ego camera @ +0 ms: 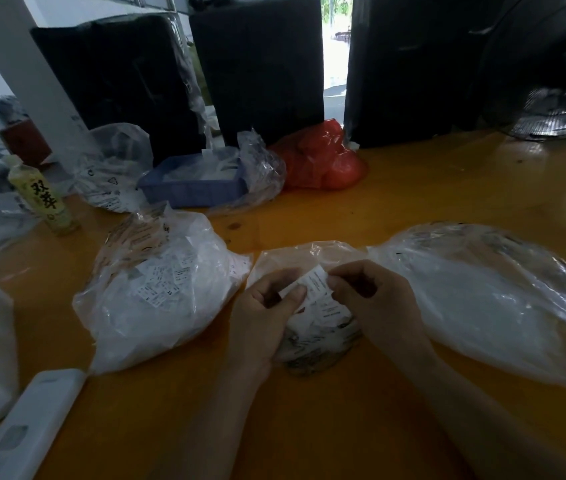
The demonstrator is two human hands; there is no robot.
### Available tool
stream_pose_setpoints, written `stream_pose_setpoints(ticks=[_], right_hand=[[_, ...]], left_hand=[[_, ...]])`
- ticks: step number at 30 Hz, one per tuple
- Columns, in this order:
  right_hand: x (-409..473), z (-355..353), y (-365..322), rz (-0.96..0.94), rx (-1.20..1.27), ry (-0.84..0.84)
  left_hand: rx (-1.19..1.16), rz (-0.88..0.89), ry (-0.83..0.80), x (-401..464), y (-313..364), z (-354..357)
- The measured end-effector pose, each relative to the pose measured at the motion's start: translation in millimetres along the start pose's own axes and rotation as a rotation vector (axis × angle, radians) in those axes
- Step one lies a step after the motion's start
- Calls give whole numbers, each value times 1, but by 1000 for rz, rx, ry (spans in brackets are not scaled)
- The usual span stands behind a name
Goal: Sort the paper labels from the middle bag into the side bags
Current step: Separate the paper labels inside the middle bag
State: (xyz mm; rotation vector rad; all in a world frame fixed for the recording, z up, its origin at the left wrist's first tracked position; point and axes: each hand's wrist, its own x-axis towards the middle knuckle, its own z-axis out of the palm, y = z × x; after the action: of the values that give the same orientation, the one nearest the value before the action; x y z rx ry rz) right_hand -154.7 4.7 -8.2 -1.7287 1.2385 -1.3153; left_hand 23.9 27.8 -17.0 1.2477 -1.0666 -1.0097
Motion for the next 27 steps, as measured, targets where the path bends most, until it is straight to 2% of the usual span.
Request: stream_pose_setpoints(ticks=[2, 3, 6, 7, 9, 12, 15, 21, 24, 27], right_hand=[[5, -7, -2, -10, -41, 53], [8, -12, 0, -35, -142, 92], [14, -33, 11, -55, -713, 75], [16, -39, 15, 13, -864, 48], [20, -51, 23, 148, -1005, -1], [24, -64, 24, 307, -1018, -82], [22, -70, 20, 335, -1090, -162], [20, -79, 20, 370, -1150, -203], [20, -76, 19, 362, -1153, -125], [21, -74, 18, 338, -1133, -56]], left_hand=[[118, 140, 149, -4, 14, -6], [188, 251, 273, -5, 22, -13], [500, 633, 667, 1, 42, -50], [582, 664, 758, 4, 45, -66], [662, 529, 877, 9, 46, -93], [820, 267, 831, 17, 41, -115], [1019, 245, 679, 19, 34, -116], [1299, 188, 642, 21, 31, -112], [1390, 198, 577, 22, 30, -110], [1322, 246, 552, 22, 30, -105]])
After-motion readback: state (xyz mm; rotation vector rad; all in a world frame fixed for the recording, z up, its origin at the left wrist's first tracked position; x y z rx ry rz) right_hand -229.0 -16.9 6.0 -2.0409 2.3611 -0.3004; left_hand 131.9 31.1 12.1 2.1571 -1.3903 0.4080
